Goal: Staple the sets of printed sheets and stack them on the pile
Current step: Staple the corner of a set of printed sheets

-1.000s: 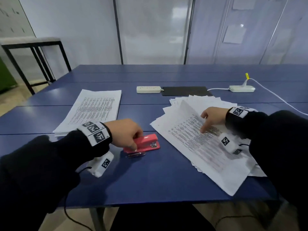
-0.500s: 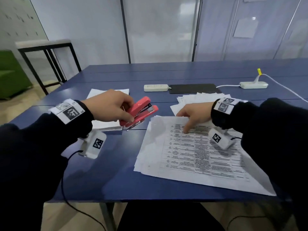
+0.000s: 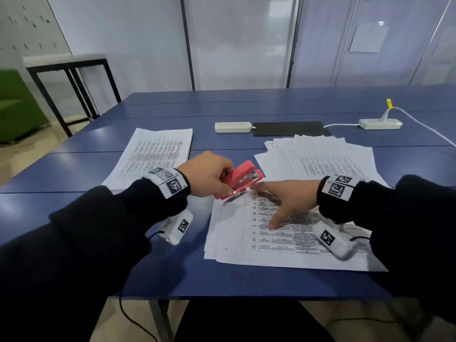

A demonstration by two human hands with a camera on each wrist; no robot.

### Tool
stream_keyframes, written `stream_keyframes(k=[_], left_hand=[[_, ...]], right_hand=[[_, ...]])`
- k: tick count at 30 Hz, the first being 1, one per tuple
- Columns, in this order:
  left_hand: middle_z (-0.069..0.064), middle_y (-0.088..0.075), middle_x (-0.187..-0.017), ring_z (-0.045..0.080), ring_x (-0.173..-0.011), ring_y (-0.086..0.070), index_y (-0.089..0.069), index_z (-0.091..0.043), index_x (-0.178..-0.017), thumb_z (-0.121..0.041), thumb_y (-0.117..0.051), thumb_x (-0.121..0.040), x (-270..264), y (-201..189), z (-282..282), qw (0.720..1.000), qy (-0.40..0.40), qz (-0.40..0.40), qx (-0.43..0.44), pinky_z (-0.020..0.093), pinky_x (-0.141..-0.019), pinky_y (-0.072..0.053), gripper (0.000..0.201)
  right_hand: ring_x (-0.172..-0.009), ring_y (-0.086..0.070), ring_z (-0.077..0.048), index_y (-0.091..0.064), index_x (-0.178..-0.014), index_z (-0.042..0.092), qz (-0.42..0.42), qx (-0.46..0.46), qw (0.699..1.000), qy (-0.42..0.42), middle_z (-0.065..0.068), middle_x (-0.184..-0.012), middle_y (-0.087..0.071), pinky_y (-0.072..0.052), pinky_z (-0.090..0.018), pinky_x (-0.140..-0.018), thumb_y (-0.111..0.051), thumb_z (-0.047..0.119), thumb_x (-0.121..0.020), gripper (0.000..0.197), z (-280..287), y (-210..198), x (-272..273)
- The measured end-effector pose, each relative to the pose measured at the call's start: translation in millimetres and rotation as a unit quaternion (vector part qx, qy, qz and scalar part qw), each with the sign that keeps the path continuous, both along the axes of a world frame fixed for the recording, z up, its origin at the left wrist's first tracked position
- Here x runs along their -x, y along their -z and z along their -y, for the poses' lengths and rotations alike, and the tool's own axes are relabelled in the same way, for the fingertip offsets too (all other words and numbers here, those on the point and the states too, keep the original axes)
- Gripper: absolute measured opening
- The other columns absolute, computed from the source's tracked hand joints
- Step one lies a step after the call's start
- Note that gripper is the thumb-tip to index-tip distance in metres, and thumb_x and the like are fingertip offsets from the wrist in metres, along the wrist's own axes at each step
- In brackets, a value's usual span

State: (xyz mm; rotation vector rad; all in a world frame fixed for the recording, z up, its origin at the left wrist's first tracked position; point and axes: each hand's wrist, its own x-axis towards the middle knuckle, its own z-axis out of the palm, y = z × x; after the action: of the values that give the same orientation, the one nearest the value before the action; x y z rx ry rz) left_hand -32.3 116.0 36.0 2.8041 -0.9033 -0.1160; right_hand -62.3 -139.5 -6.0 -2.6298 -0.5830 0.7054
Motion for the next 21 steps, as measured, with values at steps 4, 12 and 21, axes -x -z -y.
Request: stream_keyframes(k=[4,12,21], left_hand=[[-0.009,-0.066,-0.085,0.015,-0.079,-0.058,-0.066,-0.023,-0.097,-0.039,-0.082,-0.082,-3,13,22,1.000,0.027,0.003,-0.010,0.030,-0.070,-0.047,0.026],[-0.006,-0.062,-0.075,0.020,-0.071,-0.055,-0.069,-0.022,-0.096,-0.032,-0.071,-0.083,3,20,46,0.991,0.078,0.051,-0.096,0.034,-0.065,-0.051,0.017],[-0.003,-0.057,-0.074,0.023,-0.076,-0.053,-0.067,-0.021,-0.097,-0.031,-0.069,-0.084,9,15,41,0.980,0.114,0.068,-0.146,0.030,-0.061,-0.043,0.017]], right_hand=[[-0.133,-0.045,0.009,-0.026,-0.158,0.025,-0.040,-0.205,0.975,0.077,0.025,-0.139,-0.052,-0.029,-0.017,-0.118,-0.098,0.016,-0.064,0.119,23,17,1],[-0.147,-0.034,0.002,-0.010,-0.164,0.020,-0.078,-0.258,0.956,0.117,0.011,-0.158,-0.042,-0.024,-0.014,-0.119,-0.093,0.000,-0.066,0.130,32,24,-3],[-0.147,-0.030,0.002,-0.019,-0.163,0.023,-0.074,-0.236,0.963,0.107,0.008,-0.165,-0.031,-0.033,-0.001,-0.105,-0.090,-0.004,-0.070,0.120,30,24,-2]])
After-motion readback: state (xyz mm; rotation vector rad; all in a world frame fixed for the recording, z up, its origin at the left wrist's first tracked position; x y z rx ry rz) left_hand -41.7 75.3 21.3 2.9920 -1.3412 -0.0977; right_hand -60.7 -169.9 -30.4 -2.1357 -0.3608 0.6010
